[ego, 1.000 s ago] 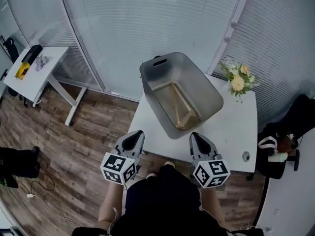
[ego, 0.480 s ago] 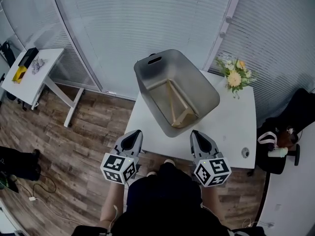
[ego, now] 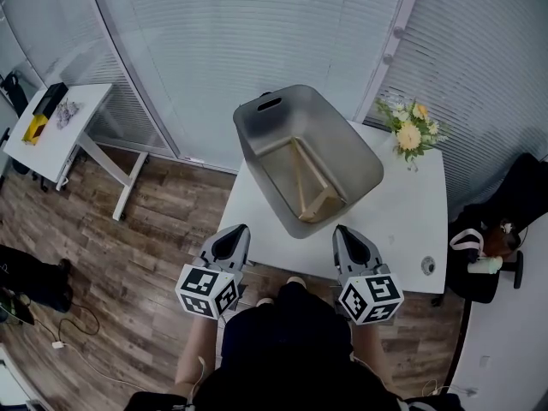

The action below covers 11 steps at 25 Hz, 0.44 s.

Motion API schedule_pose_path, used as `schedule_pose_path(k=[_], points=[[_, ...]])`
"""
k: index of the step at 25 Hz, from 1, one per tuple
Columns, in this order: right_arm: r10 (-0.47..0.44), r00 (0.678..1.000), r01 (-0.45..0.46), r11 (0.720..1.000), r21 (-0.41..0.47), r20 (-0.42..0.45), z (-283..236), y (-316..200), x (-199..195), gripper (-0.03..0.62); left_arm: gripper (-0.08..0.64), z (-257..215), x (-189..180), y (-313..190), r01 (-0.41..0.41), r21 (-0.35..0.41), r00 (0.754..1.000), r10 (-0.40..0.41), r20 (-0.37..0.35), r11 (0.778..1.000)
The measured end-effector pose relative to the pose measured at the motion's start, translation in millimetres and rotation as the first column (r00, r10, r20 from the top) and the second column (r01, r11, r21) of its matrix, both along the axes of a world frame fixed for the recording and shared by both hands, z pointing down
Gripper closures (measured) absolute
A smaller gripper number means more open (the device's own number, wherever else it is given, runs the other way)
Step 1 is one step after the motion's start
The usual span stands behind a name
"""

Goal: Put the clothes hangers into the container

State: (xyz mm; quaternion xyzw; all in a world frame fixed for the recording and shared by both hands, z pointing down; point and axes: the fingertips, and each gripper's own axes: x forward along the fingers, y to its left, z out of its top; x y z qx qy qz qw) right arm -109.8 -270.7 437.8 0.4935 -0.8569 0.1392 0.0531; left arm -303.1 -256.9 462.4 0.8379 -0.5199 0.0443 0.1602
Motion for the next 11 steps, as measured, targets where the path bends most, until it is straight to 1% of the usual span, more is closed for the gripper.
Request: schedule_pose_path(k=[11], points=[[0.001,1.000,-0.002,1.000,-0.011,-0.003,4.3,0.3,0.0,0.565,0.549,2.3,-1.8,-1.0,0.007,-0.010,1.000,-0.007,0.013,1.000]])
